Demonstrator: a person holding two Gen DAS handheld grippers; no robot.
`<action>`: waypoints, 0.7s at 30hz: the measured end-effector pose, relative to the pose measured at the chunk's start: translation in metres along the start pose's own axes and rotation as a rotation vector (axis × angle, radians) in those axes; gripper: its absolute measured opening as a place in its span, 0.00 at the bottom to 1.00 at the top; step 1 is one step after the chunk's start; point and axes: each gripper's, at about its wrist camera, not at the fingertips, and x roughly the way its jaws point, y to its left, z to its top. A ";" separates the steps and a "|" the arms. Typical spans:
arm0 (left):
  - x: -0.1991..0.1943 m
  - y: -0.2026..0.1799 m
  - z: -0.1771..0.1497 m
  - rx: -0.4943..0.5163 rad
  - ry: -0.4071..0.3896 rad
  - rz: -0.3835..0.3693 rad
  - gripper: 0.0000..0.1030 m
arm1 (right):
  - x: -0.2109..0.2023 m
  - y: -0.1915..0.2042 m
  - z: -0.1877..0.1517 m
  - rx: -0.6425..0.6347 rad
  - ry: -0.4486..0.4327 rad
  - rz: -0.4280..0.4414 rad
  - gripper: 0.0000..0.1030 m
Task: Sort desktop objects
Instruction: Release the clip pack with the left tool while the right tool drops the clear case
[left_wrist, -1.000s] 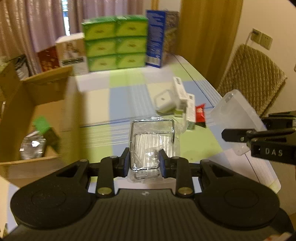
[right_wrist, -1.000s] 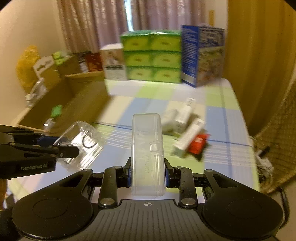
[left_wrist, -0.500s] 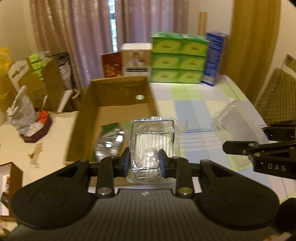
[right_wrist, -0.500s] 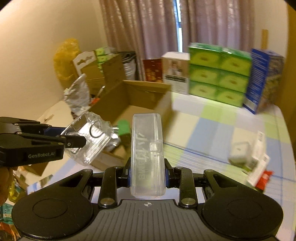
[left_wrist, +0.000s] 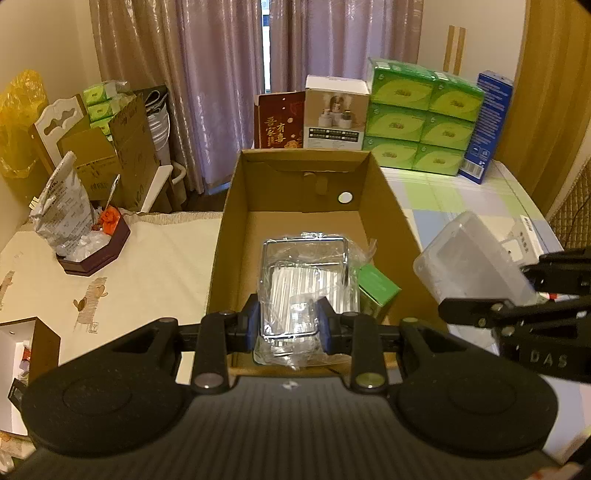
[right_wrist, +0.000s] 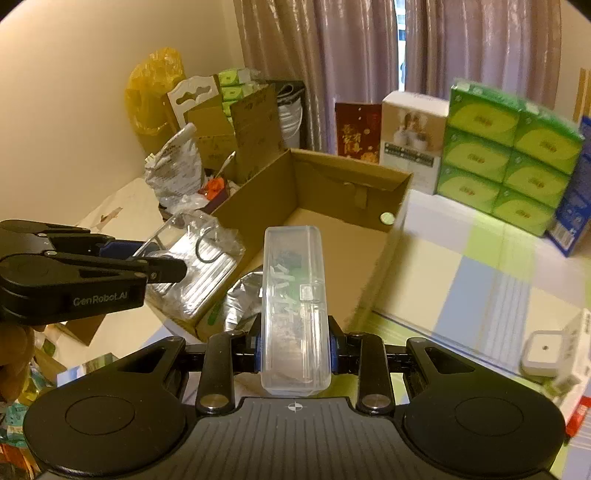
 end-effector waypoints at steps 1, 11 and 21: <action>0.004 0.003 0.001 -0.003 0.001 0.000 0.25 | 0.006 0.000 0.001 -0.001 0.005 0.002 0.27; 0.039 0.019 0.000 -0.028 0.032 -0.005 0.25 | 0.049 0.005 0.005 0.002 0.058 0.048 0.27; 0.069 0.028 -0.003 -0.049 0.059 -0.019 0.26 | 0.089 -0.004 0.006 0.010 0.101 0.038 0.27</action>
